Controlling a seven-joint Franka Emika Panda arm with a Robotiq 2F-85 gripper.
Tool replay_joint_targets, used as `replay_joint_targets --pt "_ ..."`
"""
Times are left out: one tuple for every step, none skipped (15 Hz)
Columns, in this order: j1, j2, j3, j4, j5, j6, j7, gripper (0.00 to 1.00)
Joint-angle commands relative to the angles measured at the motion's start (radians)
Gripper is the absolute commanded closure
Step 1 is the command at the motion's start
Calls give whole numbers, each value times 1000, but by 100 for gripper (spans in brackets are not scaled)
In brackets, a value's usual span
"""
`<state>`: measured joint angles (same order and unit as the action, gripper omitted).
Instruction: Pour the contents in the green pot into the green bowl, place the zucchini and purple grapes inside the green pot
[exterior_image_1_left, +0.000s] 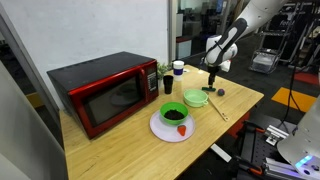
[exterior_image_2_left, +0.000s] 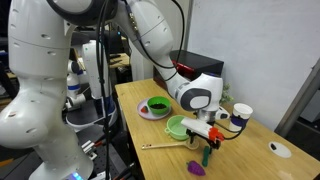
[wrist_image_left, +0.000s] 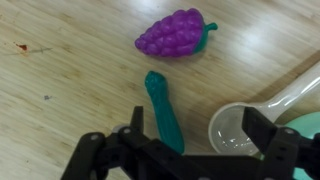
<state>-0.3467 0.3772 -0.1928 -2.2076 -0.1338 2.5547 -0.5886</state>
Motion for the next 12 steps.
replay_joint_targets --pt "-56 42 43 44 50 -3 -100 0" --pt "-60 52 44 53 56 -1 -114 0" --pt "-67 63 50 63 65 4 -135 0" --pt "-73 71 57 74 75 -1 -152 0" --pt "-80 82 64 80 85 11 -172 0" --pt "-89 90 77 90 106 8 -195 0" --pt "-99 98 90 94 127 17 -221 0" --pt "-109 105 104 101 148 20 -248 0" --pt "-117 115 115 111 167 17 -271 0" --pt "-122 125 123 120 182 14 -289 0" --pt "-126 135 129 133 193 10 -304 0" --pt "-130 145 133 143 200 10 -318 0"
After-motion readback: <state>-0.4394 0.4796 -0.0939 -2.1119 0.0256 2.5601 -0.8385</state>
